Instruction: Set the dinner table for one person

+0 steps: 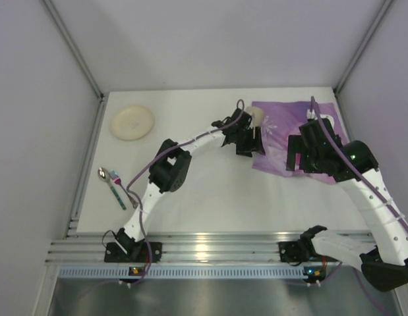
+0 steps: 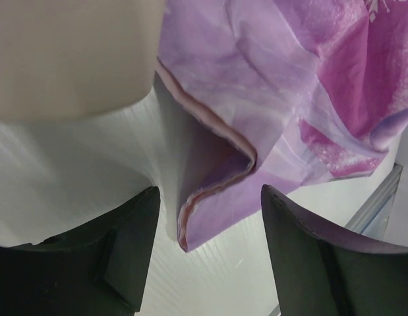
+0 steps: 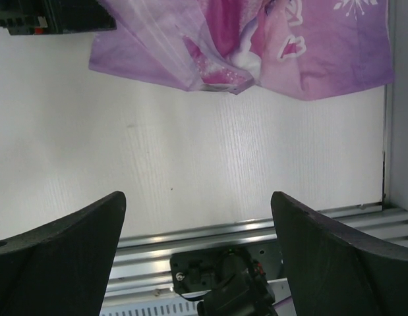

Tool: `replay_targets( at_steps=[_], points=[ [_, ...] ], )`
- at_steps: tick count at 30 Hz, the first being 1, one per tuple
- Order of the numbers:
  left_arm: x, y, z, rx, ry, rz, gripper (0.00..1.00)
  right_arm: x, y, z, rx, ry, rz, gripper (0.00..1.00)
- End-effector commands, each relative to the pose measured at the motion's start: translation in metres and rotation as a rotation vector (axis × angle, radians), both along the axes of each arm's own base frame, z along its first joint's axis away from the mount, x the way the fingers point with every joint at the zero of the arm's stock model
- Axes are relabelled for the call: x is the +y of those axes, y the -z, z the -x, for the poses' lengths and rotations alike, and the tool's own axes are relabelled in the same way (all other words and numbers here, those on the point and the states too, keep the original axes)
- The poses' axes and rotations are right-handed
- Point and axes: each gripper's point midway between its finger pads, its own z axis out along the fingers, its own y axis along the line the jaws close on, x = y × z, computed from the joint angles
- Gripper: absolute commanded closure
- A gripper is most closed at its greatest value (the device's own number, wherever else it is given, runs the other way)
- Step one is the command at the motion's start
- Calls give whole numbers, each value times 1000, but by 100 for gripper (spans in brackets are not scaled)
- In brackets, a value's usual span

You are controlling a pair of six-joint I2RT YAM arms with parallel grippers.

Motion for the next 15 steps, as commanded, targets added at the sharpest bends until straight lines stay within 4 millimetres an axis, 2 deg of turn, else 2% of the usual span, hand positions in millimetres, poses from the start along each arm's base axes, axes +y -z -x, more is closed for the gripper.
replay_targets(
  at_steps=[1,3,4,6,8,9,10,11,12,13,14,15],
  points=[
    [11,51,8,1,38,-195,31,5,-10,-16,-45,-31,0,7],
    [12,74,26,33,89,-258,33,6,-9,-19,-45,-39,5,7],
    [3,76,36,23,119,-271,34,7,-7,-20,-41,-40,8,7],
    [9,93,49,19,148,-355,39,7,-6,-22,-38,-45,13,7],
    [5,99,63,17,184,-381,50,8,-2,-23,-35,-48,13,7],
    [4,98,67,19,193,-375,59,8,-1,-22,-33,-50,13,7],
    [10,106,75,45,203,-386,71,10,2,-22,-30,-53,9,7],
    [13,104,78,62,196,-385,100,9,2,-23,-31,-50,7,7],
    [16,92,78,56,188,-382,100,10,4,-22,-29,-52,6,7],
    [33,97,86,90,181,-425,100,11,5,-23,-31,-54,1,7],
    [46,95,85,76,160,-464,100,11,5,-24,-33,-53,-1,7],
    [50,66,84,40,145,-446,100,12,5,-25,-38,-55,-4,7]
  ],
)
